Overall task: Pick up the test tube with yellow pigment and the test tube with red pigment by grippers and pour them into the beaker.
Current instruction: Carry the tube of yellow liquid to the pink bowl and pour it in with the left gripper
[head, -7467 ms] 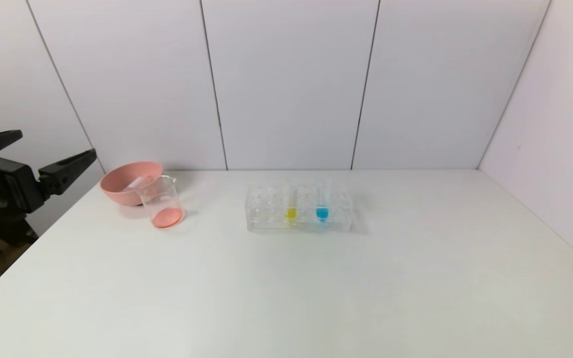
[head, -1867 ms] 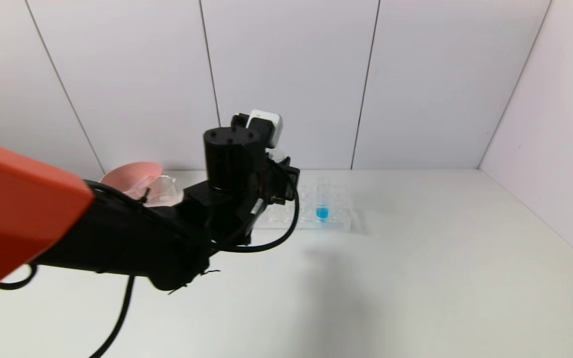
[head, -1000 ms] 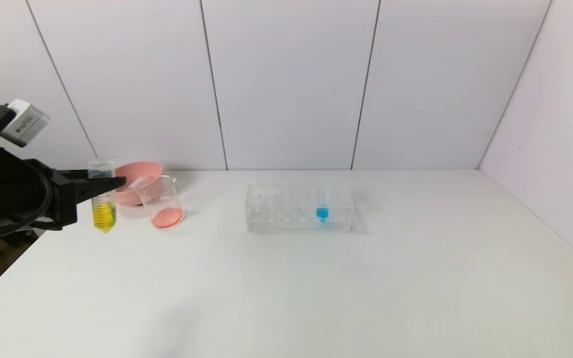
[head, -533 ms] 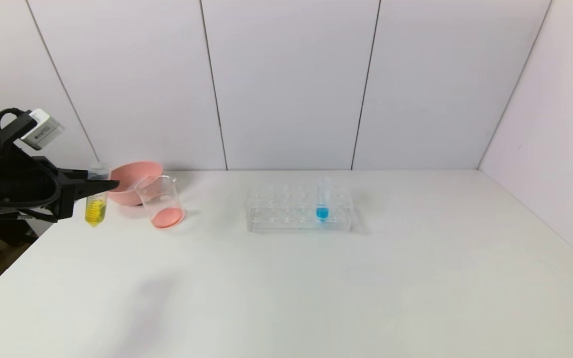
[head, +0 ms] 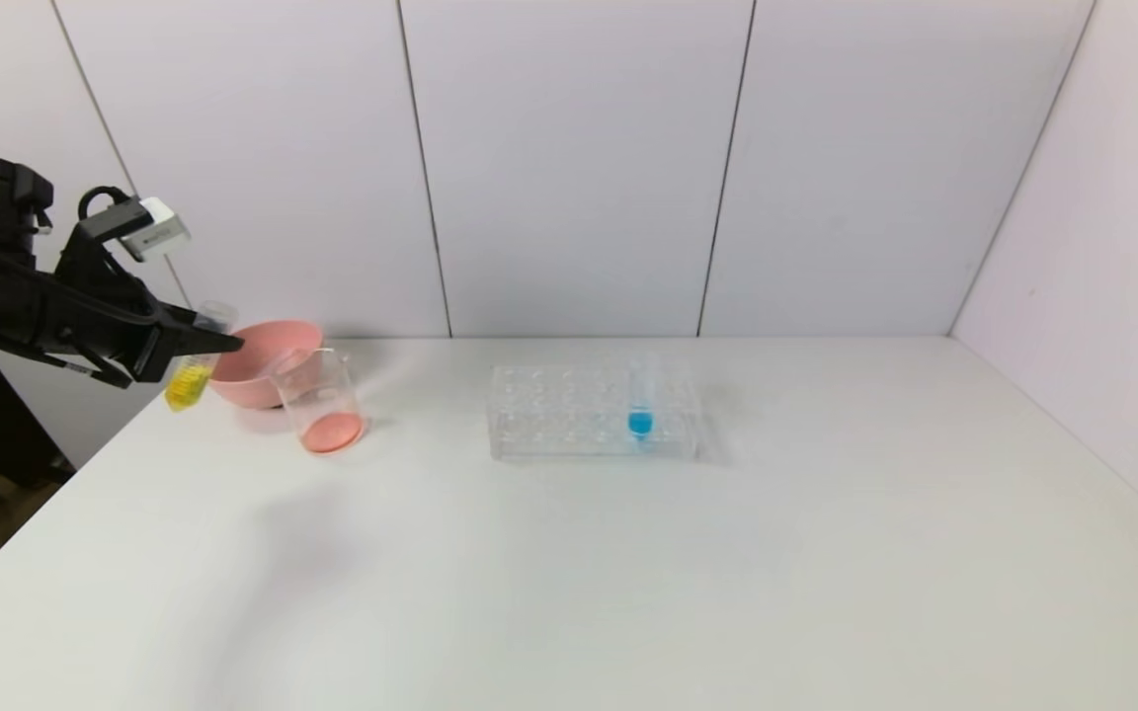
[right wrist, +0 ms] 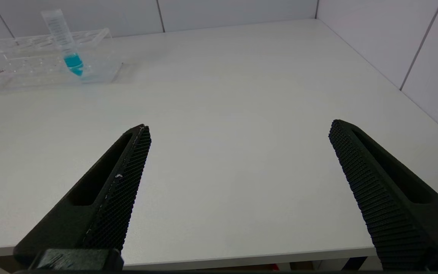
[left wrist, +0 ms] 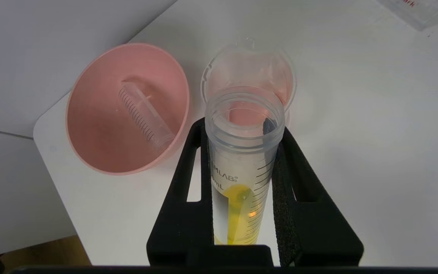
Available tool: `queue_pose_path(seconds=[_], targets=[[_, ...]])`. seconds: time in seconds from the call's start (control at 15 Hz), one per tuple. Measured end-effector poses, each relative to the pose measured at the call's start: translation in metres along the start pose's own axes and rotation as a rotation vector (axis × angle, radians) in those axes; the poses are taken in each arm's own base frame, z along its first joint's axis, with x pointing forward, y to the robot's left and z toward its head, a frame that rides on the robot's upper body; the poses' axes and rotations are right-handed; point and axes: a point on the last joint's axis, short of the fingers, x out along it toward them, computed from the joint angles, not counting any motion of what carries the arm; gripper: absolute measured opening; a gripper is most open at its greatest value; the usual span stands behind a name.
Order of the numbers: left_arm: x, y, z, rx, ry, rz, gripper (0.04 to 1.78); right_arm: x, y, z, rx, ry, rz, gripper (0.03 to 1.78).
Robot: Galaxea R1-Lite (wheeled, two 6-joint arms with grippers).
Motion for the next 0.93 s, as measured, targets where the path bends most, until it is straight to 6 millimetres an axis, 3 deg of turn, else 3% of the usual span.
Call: queue_pose_path(seconds=[0.47, 0.93], targets=[[0.011, 0.02, 0.023, 0.101, 0.23, -0.004, 0.45, 0.0, 0.0, 0.0, 0.0, 0.0, 0.0, 1.71], [0.057, 0.005, 0.045, 0.288, 0.364, 0.04, 0.45, 0.0, 0.0, 0.0, 0.0, 0.0, 0.0, 1.71]])
